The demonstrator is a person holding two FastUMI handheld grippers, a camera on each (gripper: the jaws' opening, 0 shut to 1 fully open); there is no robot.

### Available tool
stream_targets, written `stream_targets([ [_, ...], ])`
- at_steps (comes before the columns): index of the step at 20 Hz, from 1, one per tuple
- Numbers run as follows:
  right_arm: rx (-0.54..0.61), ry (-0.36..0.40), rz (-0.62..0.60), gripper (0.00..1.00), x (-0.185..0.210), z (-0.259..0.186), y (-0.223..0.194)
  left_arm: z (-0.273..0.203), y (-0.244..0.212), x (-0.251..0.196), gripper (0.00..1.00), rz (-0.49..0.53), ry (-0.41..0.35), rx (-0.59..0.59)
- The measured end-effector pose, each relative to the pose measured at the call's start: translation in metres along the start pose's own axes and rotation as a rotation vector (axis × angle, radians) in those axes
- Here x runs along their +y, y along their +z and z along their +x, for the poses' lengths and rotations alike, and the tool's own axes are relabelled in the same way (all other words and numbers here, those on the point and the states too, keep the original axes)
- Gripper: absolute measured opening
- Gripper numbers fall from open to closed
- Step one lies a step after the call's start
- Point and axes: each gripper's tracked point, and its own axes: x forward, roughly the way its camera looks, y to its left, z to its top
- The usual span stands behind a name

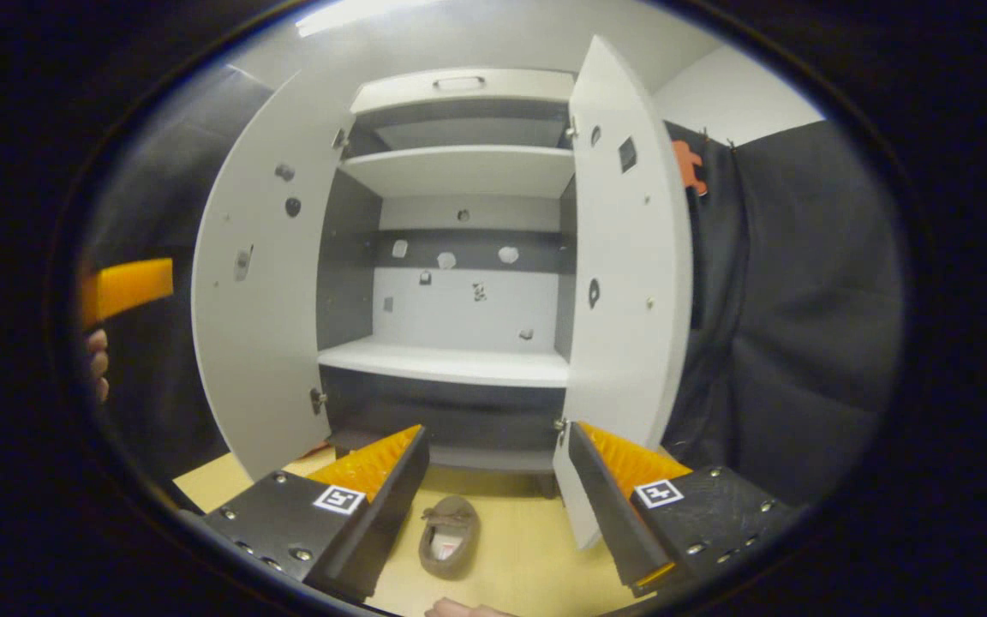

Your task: Grab one shoe with the right hand and put it into the shoe cabinet, grab the other shoe with the left hand and put it into the shoe cabinet; then close the right door with the right hand and the left door with the left hand.

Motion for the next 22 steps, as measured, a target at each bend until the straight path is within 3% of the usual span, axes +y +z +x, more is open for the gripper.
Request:
stream_targets([
  [9,0.297,0.107,-0.078,0.95,0.077,0.078,-0.181,-0.006,0.000,0.016,0.96,-0.013,0.008,-0.027],
  [18,0.468,0.121,-0.009,0.93,0.100,0.117,-0.287,0.020,0.004,0.012,0.96,-0.023,0.013,-0.071],
  [21,0.499,0.072,0.033,0.78,0.099,0.135,-0.311,0.043,-0.010,0.001,0.96,-0.036,-0.013,-0.046],
  [22,0.477,0.048,0.041,0.66,0.096,0.144,-0.310,0.051,-0.014,-0.005,0.96,-0.031,-0.032,-0.038],
])
